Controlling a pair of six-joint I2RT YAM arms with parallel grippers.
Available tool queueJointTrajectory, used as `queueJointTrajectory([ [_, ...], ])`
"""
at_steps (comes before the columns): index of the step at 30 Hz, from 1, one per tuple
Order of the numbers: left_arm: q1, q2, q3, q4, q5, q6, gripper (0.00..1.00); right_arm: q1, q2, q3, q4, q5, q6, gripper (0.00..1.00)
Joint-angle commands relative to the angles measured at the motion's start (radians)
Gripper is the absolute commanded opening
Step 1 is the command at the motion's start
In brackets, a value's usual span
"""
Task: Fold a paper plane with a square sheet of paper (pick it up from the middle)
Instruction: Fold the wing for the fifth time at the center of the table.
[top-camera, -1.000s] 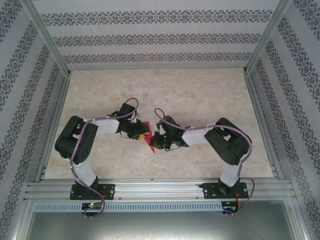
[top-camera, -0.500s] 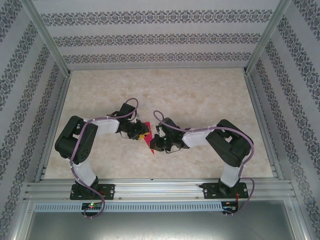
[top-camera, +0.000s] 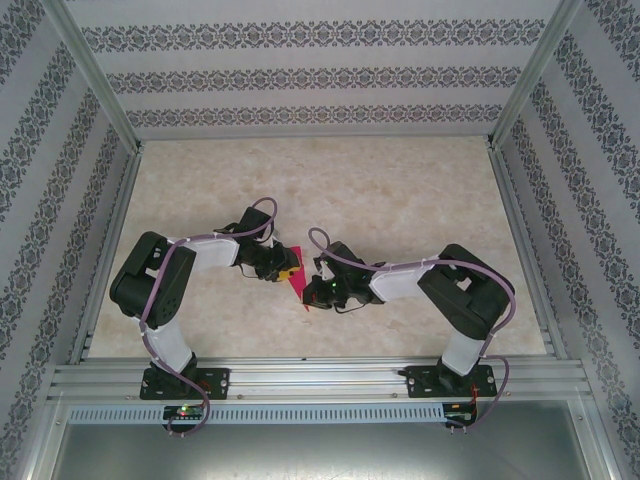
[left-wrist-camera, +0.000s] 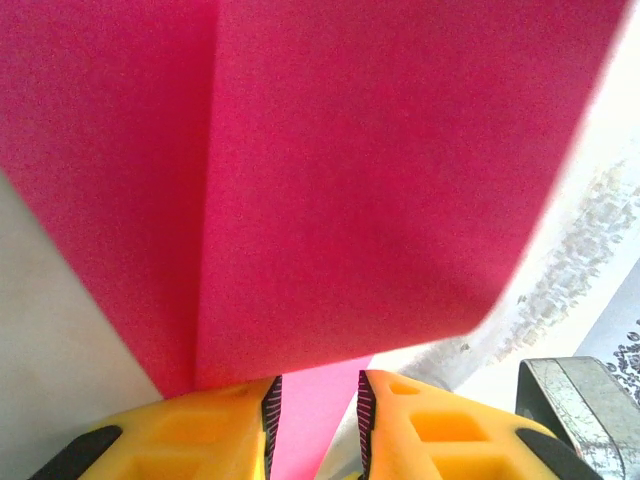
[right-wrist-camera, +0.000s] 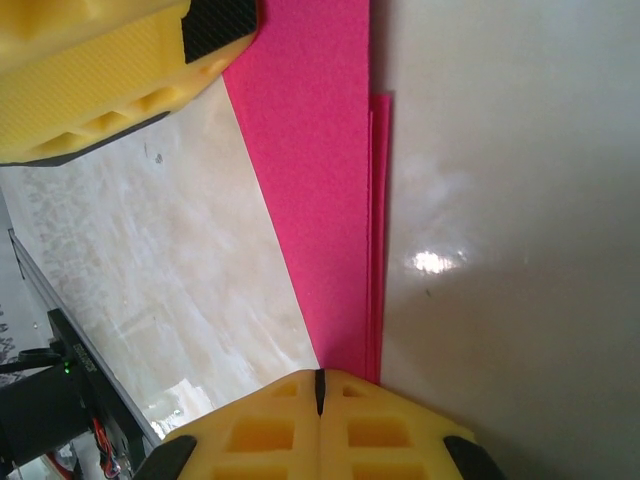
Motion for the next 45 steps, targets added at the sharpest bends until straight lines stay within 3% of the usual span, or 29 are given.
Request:
queueJointTrajectory([
  [1, 0.002, 0.052, -0.016, -0.090, -0.128, 0.011, 0.31, 0.036, -0.001, -0.064, -0.188, -0.060, -0.017, 0.00],
  [14, 0.003, 0.058, -0.014, -0.090, -0.127, 0.012, 0.31, 0.041, -0.066, -0.100, -0.212, -0.075, -0.030, 0.00],
  [23, 0.003, 0.053, -0.016, -0.090, -0.122, 0.016, 0.32, 0.010, -0.175, 0.027, -0.249, -0.007, -0.054, 0.01],
  [34, 0.001, 0.049, -0.017, -0.085, -0.114, 0.015, 0.31, -0.022, 0.053, 0.171, 0.012, 0.025, 0.089, 0.02],
  [45, 0.003, 0.031, -0.015, -0.080, -0.099, 0.014, 0.32, -0.047, 0.109, 0.081, -0.069, 0.011, 0.042, 0.00],
])
